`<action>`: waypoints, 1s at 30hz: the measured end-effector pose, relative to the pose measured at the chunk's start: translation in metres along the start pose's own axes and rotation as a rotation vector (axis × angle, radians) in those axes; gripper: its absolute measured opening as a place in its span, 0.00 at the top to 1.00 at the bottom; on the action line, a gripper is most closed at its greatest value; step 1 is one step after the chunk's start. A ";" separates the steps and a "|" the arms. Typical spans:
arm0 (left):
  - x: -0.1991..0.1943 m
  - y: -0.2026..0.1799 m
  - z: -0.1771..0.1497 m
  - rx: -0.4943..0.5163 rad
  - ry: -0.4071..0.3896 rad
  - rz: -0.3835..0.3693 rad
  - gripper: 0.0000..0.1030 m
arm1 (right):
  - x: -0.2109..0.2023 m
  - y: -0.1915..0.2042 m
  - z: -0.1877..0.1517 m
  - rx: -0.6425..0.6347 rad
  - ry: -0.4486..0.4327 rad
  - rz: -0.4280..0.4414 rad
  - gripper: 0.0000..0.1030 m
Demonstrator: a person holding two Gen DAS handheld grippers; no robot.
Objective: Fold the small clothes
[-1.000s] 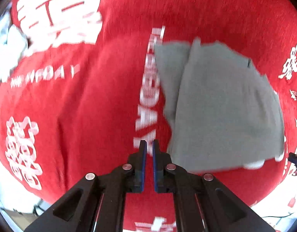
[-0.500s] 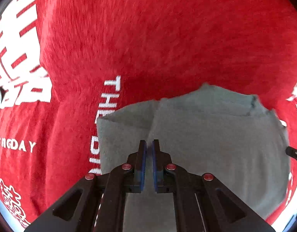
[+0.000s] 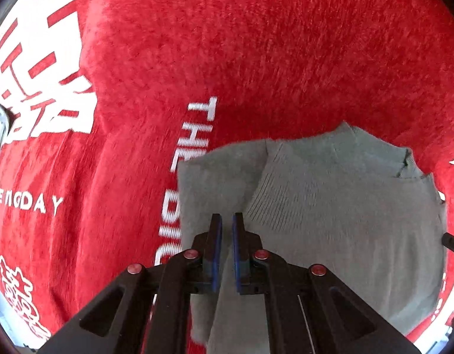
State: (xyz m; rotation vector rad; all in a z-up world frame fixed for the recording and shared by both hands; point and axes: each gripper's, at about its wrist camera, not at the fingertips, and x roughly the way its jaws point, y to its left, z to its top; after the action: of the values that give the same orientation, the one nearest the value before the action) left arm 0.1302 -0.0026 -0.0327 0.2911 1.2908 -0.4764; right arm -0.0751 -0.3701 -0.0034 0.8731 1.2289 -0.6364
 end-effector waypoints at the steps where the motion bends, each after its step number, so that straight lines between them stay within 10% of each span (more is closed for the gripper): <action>1: -0.002 0.002 -0.006 0.001 0.012 -0.004 0.93 | -0.002 -0.001 -0.004 0.005 0.006 0.008 0.80; 30: -0.043 -0.001 -0.098 0.048 0.154 0.019 0.93 | -0.012 0.051 -0.099 0.032 0.150 0.043 0.29</action>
State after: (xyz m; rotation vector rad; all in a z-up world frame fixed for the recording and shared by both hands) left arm 0.0387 0.0494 -0.0167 0.3856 1.4266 -0.4763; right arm -0.0882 -0.2601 0.0098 0.9861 1.3335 -0.5651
